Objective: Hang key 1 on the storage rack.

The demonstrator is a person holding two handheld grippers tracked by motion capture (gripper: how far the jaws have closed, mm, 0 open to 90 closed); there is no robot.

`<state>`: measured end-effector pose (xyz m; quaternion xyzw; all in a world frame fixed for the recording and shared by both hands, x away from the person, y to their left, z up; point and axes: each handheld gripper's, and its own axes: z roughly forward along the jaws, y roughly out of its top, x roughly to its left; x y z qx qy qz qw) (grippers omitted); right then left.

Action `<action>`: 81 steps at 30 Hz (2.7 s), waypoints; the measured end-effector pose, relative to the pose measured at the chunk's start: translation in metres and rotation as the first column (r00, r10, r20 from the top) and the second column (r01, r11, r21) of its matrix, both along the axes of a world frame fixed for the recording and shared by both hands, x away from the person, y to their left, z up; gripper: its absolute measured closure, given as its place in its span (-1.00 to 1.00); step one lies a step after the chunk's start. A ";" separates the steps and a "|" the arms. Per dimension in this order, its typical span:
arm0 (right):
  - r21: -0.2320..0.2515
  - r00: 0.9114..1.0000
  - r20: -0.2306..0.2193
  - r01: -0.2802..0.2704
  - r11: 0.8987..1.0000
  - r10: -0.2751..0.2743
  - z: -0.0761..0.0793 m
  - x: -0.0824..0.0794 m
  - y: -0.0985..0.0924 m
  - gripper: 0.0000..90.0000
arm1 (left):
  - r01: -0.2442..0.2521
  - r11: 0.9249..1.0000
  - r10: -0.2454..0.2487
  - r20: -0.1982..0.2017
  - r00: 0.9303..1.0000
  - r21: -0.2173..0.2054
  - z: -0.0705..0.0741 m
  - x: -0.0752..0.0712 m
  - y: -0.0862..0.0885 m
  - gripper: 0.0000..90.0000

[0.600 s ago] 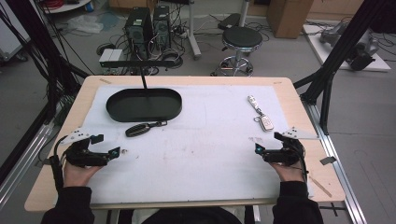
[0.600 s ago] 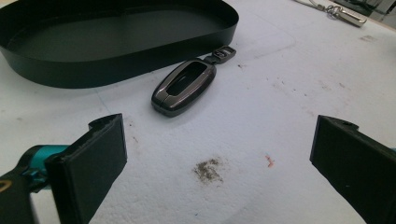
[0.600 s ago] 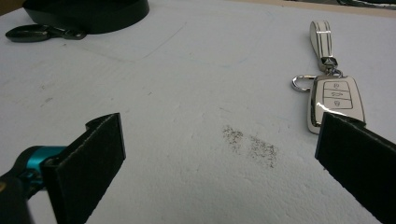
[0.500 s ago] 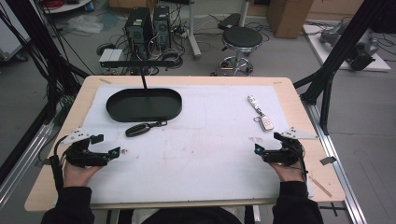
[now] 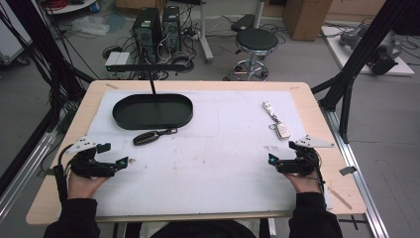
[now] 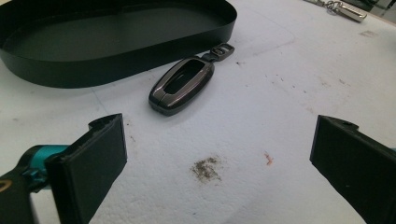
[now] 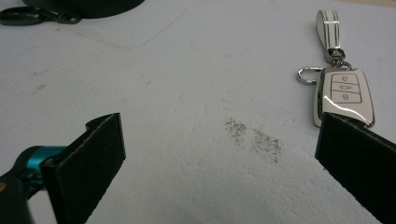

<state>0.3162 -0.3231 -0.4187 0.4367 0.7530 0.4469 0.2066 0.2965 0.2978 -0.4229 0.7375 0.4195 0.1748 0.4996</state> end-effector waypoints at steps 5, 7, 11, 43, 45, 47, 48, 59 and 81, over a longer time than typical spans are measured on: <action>-0.010 1.000 -0.014 -0.005 1.000 0.005 -0.001 0.002 0.003 -0.98 | 0.004 1.000 -0.004 0.002 1.000 -0.001 0.000 0.000 0.001 -0.91; -0.026 1.000 -0.018 -0.009 1.000 0.008 -0.001 0.003 0.005 -0.98 | -0.002 1.000 0.002 0.002 1.000 -0.008 0.001 -0.001 0.001 -0.91; -0.051 0.999 -0.038 -0.005 0.999 0.003 0.001 0.009 0.010 -0.98 | -0.004 1.000 0.004 0.004 1.000 -0.005 0.001 -0.001 0.001 -0.91; -0.173 0.996 -0.085 -0.041 0.984 0.027 0.045 0.086 0.032 -0.98 | 0.019 1.000 -0.019 0.018 1.000 -0.011 0.000 0.000 -0.001 -0.91; -0.183 0.996 -0.090 -0.042 0.982 0.026 0.046 0.090 0.033 -0.98 | 0.024 1.000 -0.024 0.018 1.000 -0.016 0.000 0.000 0.000 -0.91; -0.196 0.994 -0.106 -0.041 0.980 0.020 0.046 0.097 0.033 -0.98 | 0.025 1.000 -0.025 0.019 1.000 -0.016 0.000 0.000 0.000 -0.91; -0.196 0.993 -0.112 -0.044 0.980 0.022 0.045 0.100 0.033 -0.98 | 0.025 1.000 -0.025 0.019 1.000 -0.016 0.000 0.000 0.000 -0.91; -0.191 0.970 -0.240 -0.074 0.979 0.026 0.027 0.139 0.028 -0.98 | 0.030 0.999 -0.031 0.023 0.999 0.027 -0.001 0.000 -0.005 -0.91; -0.339 0.957 -0.290 -0.089 0.936 -0.015 0.032 0.211 0.024 -0.98 | 0.017 0.999 -0.018 0.022 1.000 0.048 0.000 -0.002 -0.005 -0.90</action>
